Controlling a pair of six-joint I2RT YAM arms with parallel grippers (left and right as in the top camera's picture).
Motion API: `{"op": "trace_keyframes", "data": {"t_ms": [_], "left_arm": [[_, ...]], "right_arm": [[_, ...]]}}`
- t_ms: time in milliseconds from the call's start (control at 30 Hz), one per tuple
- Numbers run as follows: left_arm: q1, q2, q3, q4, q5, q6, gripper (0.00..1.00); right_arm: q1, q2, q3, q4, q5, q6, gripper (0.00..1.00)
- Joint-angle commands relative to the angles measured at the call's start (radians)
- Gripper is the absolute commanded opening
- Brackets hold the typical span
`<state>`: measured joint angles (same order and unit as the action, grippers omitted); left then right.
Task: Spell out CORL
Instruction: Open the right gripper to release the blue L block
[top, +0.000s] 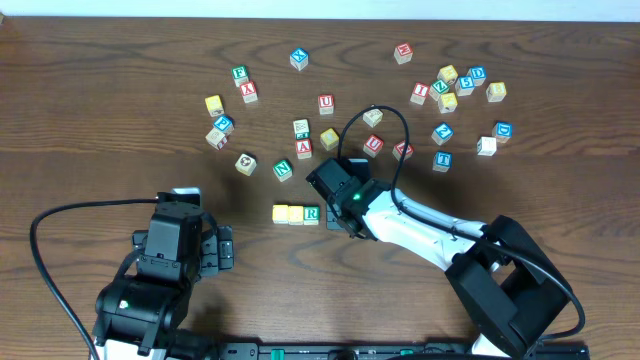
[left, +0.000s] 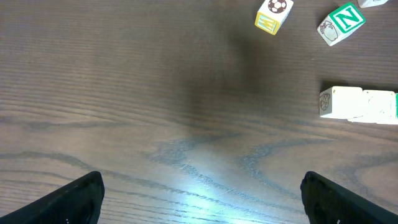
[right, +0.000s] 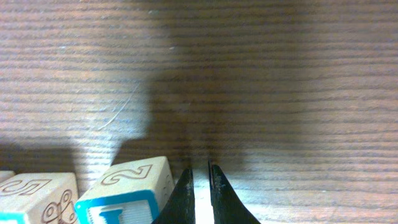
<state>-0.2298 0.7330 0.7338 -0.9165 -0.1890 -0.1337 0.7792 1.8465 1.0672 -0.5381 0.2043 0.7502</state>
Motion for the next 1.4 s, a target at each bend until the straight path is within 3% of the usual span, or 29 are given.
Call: {"op": "trace_keyframes", "data": {"t_ms": [0,633,1367], "left_arm": [[0.004,0.0,0.002,-0.003,-0.003,-0.01,0.99],[0.004,0.0,0.002,-0.003,-0.003,-0.01,0.99],[0.004,0.0,0.002,-0.003,-0.003,-0.009,0.99]], "right_arm": [[0.018,0.006,-0.004,0.0,0.002,0.024,0.05],[0.021,0.006,-0.004,0.011,-0.017,0.063,0.01],[0.028,0.006,-0.004,0.037,-0.024,-0.021,0.01]]}}
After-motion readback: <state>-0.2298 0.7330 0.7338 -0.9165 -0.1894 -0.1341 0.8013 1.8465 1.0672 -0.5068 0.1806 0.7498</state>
